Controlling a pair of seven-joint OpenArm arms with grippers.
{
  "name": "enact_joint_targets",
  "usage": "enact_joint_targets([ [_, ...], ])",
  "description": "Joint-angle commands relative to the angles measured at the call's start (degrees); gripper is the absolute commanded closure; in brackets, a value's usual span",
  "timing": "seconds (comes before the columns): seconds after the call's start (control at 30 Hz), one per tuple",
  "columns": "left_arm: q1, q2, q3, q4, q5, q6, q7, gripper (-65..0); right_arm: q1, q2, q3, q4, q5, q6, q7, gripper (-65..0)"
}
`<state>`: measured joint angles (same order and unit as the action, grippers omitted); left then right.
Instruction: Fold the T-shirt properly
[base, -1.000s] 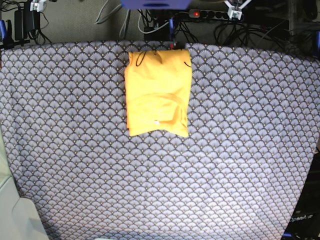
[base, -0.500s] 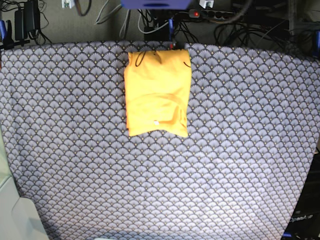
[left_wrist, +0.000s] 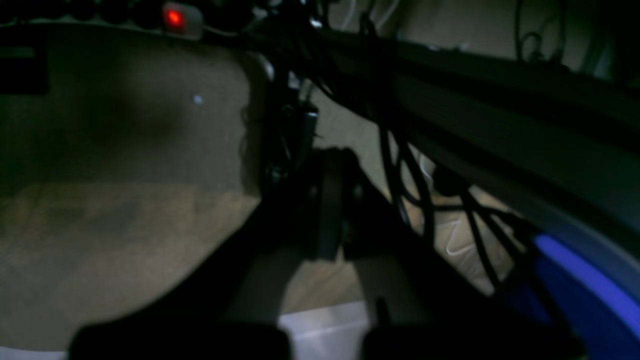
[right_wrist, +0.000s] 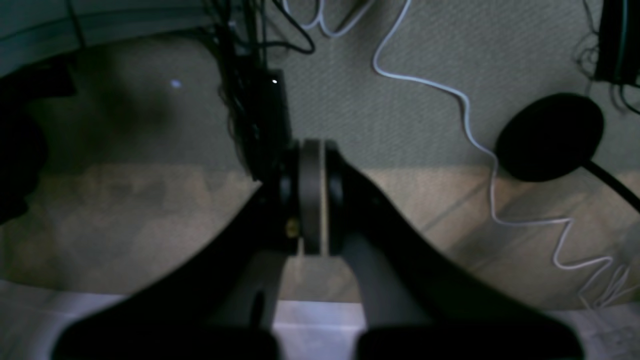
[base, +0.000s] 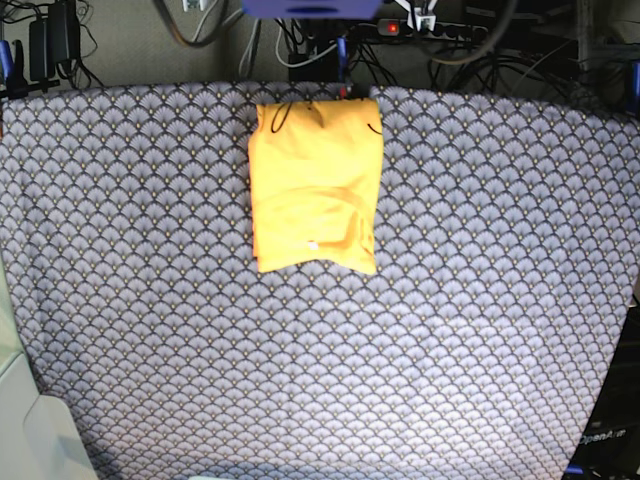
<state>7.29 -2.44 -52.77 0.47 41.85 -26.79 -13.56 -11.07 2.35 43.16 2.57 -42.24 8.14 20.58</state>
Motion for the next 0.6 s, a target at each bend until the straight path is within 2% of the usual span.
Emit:
enact_joint_targets([
  [0.0,-0.4,-0.5,0.1,0.1,0.8,-0.4,-0.3,0.0,-0.4,0.1,0.1,0.0,0.1,-1.5,0.4,0.0],
  [0.1,-0.7,-0.5,0.0,0.1,3.9,-0.3,-0.5,0.0,0.6,-0.8,0.2,0.0,0.1,-4.6,0.6,0.0],
  [0.13,-1.4,-0.5,0.0,0.1,4.6,0.7,-0.5,0.0,0.7,-1.0,0.2,-0.1,0.1,-5.9,0.7,0.0],
  [0.27,-1.9,-0.5,0.0,0.1,7.3,9.2,-0.7,0.0,1.4,-1.5,0.4,0.0,0.1,-7.3,0.8,0.0],
  [0.33,-2.0,-0.5,0.0,0.1,9.2,11.4,-0.7,0.0,2.1,-1.9,0.4,0.0,0.3,-8.2,0.8,0.0],
  [0.47,-2.1,-0.5,-0.1,0.1,11.0,15.1,-0.9,0.0,2.3,-2.0,0.1,-0.2,0.3,-15.7,0.9,0.0],
  [0.57,-2.7,-0.5,0.0,0.1,11.0,18.0,-2.4,0.0,2.3,-2.0,0.1,0.0,0.3,-16.4,1.0,0.0],
])
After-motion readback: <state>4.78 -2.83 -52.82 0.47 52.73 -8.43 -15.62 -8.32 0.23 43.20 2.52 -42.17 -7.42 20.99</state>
